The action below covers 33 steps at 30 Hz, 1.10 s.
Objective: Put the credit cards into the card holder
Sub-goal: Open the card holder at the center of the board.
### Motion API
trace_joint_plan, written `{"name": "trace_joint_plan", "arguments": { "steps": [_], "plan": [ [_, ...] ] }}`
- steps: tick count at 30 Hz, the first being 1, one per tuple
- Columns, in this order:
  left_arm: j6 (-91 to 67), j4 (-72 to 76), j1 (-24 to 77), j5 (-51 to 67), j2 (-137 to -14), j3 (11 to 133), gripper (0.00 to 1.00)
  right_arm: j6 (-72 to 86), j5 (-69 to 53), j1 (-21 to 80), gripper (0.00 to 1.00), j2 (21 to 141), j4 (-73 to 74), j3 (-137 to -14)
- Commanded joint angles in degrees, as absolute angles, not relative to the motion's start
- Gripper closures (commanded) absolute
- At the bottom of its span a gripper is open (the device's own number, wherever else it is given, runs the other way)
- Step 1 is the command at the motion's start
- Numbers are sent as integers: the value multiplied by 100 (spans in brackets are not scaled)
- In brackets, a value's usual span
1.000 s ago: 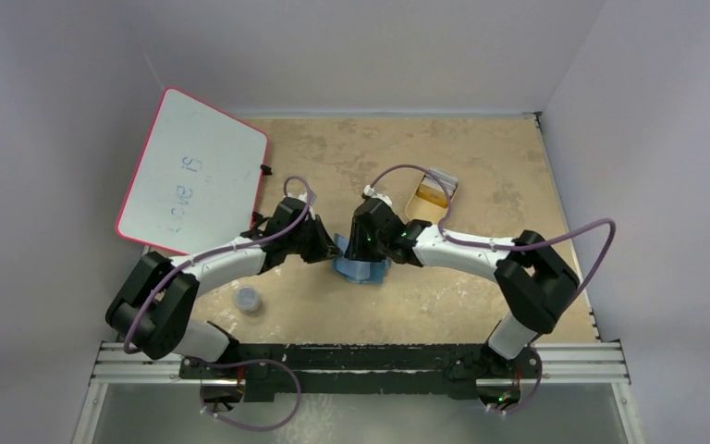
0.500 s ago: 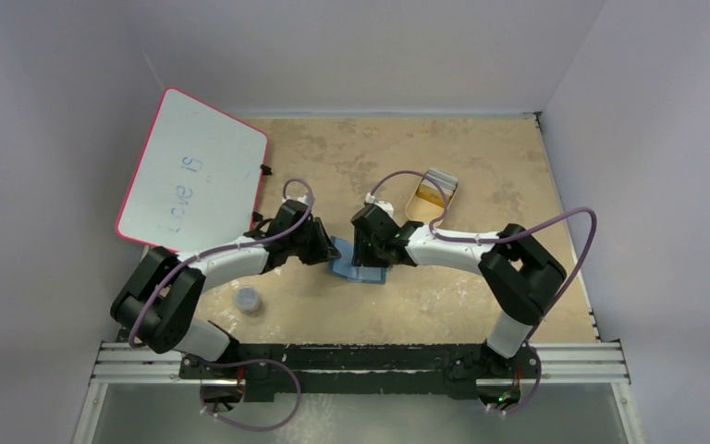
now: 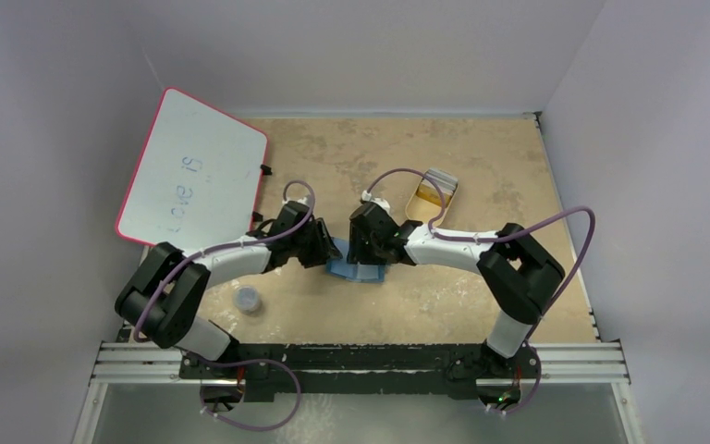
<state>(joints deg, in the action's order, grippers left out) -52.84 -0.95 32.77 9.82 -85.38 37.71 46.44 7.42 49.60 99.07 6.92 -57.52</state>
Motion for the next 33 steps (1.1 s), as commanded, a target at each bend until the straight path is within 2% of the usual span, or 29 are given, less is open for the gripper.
{"name": "trace_joint_plan", "arguments": {
  "steps": [1,4,7,9,16,25,30,33],
  "plan": [
    [-5075,55,3305,813,-8695,3988,60,4509,662,4977,51,9971,444,-5839],
    [-5009,-20,3305,781,-8757,4062,62,4477,830,4981,51,9940,610,-5863],
    [-4929,-157,3305,673,-8734,4124,79,4467,986,4920,52,9841,799,-5772],
    [-4873,-259,3305,586,-8701,4154,83,4494,933,4799,53,9694,754,-5601],
    [-4798,-359,3302,484,-8847,4192,86,4397,900,4632,55,9238,592,-5143],
    [-5339,427,3313,1205,-8860,3920,100,4427,1252,4551,57,9475,857,-5149],
    [-5711,747,3293,1258,-8583,3713,100,4343,1442,4552,59,9378,575,-4768],
    [-5777,809,3295,1390,-8403,3753,100,4232,1375,4553,56,9175,558,-4718]
  ]
}}
